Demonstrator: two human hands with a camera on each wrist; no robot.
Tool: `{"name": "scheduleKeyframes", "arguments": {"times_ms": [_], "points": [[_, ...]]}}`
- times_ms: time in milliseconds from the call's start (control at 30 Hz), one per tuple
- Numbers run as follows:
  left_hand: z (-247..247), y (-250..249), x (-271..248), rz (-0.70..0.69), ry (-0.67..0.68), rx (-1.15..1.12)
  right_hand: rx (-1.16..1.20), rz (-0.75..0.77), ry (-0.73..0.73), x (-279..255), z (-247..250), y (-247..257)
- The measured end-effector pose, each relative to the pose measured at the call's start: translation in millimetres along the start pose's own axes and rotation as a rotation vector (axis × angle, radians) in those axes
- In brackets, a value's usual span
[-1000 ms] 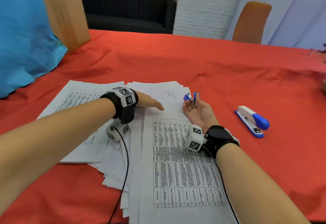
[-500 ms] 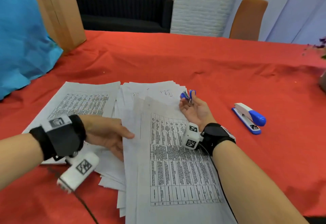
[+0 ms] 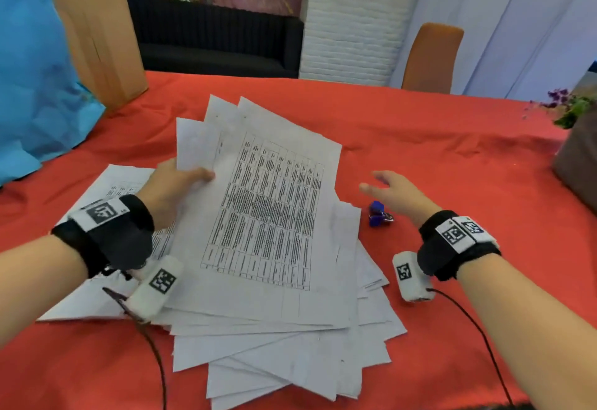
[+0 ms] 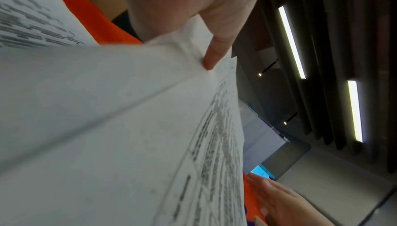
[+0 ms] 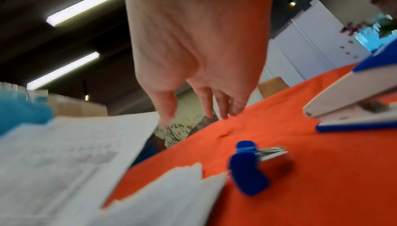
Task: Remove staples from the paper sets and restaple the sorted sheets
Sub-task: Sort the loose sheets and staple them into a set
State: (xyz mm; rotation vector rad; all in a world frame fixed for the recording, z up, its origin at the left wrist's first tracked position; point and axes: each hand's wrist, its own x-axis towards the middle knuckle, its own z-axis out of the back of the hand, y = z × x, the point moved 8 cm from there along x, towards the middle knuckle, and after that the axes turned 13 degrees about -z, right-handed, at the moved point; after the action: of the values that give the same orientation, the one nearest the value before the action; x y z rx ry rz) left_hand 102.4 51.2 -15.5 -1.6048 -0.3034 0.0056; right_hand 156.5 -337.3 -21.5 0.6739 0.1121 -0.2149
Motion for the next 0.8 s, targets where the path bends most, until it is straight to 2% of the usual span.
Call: {"name": "scheduleKeyframes", "arguments": {"times_ms": [33,100,167,200,233,300,367,433,467,533,600,667,733,800], "points": [[-0.5,-1.7,3.9,-0.024,-0.022,-0.028,0.215,0.01,0.084,-5.5,-5.2,8.4],[-8.6,-2.2,10.4,-0.071,-0.036,-0.055,0.51,-0.039,0.383,-17.9,-36.0,24.5],[-26.0,1.0,15.1,-0.096,-0.001,-0.024,0.545,-0.047,0.535,-33.6,-65.0,43.1],[-34.5,3.9,16.7,-0.104,0.012,0.019,0.538,0.007,0.55,-38.2,-74.1,55.6],[-39.5,4.6,18.8,-0.115,0.003,0.1,0.547,0.084,0.532,-39.9,-77.2,69.9],[-40.0,-12.0,27.1,-0.212,-0.083,0.27,0.626,0.194,0.395,-33.6,-63.4,93.5],[-39.6,-58.2,34.2,-0.406,-0.207,0.378,0.685,0.29,0.195,-27.9,-25.8,115.1],[-48.1,-121.4,32.0,-0.662,-0.246,0.372,0.706,0.417,0.008,-35.2,22.3,141.6],[-54.0,-150.2,29.5,-0.774,-0.24,0.354,0.721,0.472,-0.036,-41.7,42.1,155.0],[-62.8,-187.4,30.5,-0.89,-0.22,0.328,0.761,0.55,-0.086,-47.0,71.8,175.8],[-67.4,-202.6,37.3,-0.912,-0.222,0.29,0.798,0.566,-0.112,-48.9,84.8,182.0],[-65.3,-195.3,40.6,-0.894,-0.227,0.257,0.799,0.561,-0.075,-50.1,78.3,173.6],[-62.5,-165.8,46.8,-0.784,-0.197,0.245,0.824,0.55,0.02,-52.5,63.0,158.2],[-62.6,-133.5,49.2,-0.644,-0.166,0.35,0.865,0.507,0.096,-54.6,49.8,146.1]]}}
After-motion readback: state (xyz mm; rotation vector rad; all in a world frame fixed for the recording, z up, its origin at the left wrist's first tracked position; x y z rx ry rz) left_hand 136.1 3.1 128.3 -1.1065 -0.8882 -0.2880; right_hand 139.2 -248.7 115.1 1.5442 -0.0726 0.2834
